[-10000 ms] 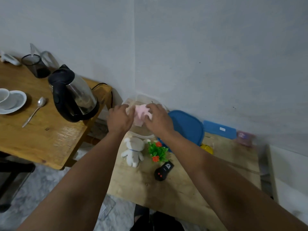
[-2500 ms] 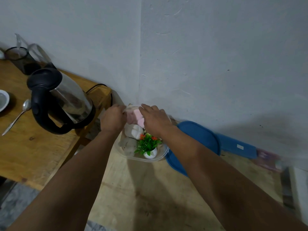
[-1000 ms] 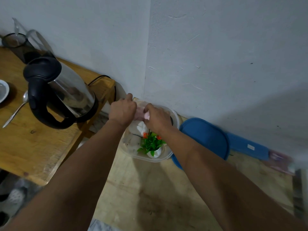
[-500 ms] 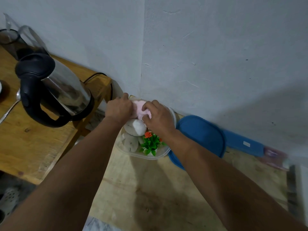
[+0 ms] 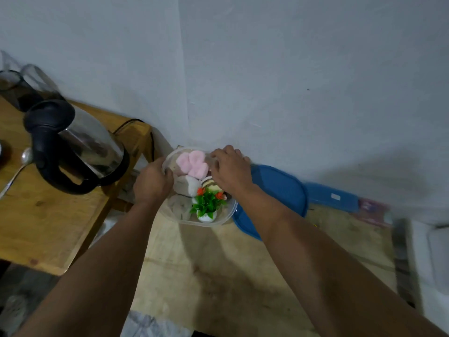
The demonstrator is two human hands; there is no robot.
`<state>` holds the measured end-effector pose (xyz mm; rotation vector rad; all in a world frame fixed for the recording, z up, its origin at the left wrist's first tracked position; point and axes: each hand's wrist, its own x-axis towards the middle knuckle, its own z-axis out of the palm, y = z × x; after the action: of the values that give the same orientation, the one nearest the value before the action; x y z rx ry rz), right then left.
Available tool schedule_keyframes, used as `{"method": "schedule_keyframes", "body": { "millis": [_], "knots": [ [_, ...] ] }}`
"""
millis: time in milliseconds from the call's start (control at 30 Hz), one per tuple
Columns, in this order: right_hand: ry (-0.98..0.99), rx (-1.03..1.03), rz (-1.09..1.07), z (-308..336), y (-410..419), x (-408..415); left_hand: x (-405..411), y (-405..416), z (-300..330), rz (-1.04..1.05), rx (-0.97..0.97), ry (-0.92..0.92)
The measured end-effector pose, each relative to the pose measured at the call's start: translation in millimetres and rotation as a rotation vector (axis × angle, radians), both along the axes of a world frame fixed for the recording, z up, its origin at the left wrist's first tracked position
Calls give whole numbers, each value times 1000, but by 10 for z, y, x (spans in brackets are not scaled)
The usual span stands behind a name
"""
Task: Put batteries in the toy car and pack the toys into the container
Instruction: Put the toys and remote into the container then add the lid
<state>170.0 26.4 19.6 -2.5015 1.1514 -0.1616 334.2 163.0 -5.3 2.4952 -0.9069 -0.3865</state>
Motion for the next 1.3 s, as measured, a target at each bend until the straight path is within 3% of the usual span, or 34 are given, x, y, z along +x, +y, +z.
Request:
{"method": "schedule_keyframes", "body": {
  "millis": [133,333,400,600,800,900,1033,1300],
  "knots": [
    [11,-16,-297,100,-124,-732,-120,121,72,42,65,31],
    [346,284,-740,-48,-185,-1796,-227,293,69,74,115,81],
    [359,394,-818,-113,-138,-1940,-262,323,35,86,137,100],
    [114,565,-867,-261,-84,-1965,-322,368,-25,61,152,92],
    [-283,493,-923,-110,-60,-1942,-264,398,-40,10,157,109],
    [-489,524,-851,107,-117,-1800,-239,417,-25,0,161,141],
    [-551,479,-607,521,-109,-1421,-240,432,20,2,138,178],
    [-408,76,91,733,420,-767,-236,447,32,62,55,340]
  ]
}}
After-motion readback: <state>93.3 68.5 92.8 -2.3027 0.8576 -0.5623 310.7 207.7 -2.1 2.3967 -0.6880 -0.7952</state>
